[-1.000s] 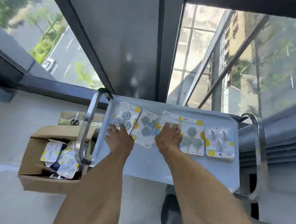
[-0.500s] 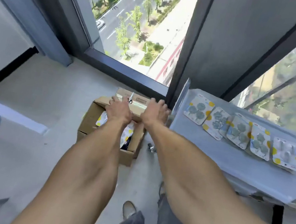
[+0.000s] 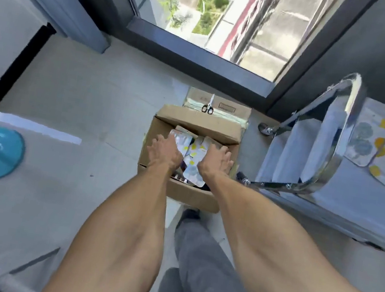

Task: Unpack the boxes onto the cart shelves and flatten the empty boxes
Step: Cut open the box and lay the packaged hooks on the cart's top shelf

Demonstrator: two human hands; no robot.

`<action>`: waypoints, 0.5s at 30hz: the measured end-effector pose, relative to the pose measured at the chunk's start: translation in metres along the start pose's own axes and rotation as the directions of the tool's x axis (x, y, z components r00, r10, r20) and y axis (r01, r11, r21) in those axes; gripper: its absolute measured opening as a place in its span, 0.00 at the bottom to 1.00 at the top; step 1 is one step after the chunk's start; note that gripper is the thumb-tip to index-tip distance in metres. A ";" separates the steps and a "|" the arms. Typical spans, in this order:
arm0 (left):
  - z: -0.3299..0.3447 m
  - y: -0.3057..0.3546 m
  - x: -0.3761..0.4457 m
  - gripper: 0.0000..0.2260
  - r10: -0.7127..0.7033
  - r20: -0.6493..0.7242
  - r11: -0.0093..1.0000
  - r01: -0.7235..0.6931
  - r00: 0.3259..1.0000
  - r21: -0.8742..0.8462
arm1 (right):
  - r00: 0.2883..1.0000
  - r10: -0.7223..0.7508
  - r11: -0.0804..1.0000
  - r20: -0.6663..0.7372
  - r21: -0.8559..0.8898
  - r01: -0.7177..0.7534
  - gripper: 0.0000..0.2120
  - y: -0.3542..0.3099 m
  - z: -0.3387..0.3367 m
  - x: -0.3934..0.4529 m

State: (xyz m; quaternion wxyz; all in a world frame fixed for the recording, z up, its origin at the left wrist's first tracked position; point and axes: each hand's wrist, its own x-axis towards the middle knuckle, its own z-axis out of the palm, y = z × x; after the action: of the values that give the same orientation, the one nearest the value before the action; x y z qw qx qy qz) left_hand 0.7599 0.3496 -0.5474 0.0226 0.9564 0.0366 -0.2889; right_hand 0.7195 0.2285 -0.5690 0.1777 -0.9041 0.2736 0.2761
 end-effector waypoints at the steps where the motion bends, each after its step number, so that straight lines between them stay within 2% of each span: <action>1: 0.008 -0.005 0.018 0.17 0.014 0.015 1.000 -0.014 1.000 0.013 | 0.999 0.027 1.000 0.026 0.013 -0.027 0.20 -0.004 0.013 0.012; 7: 0.082 -0.016 0.123 0.14 0.088 0.129 0.995 -0.092 0.988 0.024 | 0.964 0.228 0.961 0.139 0.129 -0.246 0.15 -0.016 0.103 0.098; 11: 0.147 -0.023 0.181 0.07 0.095 0.207 0.993 -0.107 0.974 0.050 | 0.939 0.282 0.945 0.198 0.110 -0.307 0.12 -0.007 0.175 0.147; 15: 0.219 -0.028 0.238 0.11 0.060 0.238 0.994 -0.079 0.969 0.072 | 0.919 0.332 0.923 0.214 0.126 -0.363 0.14 0.009 0.247 0.187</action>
State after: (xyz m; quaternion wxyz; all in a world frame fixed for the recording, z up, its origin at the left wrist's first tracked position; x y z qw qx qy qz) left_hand 0.8344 0.3765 -0.8620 -0.0020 0.9161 -0.0116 -0.4008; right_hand 0.7454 0.2633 -0.8756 0.2243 -0.7929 0.4339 0.3643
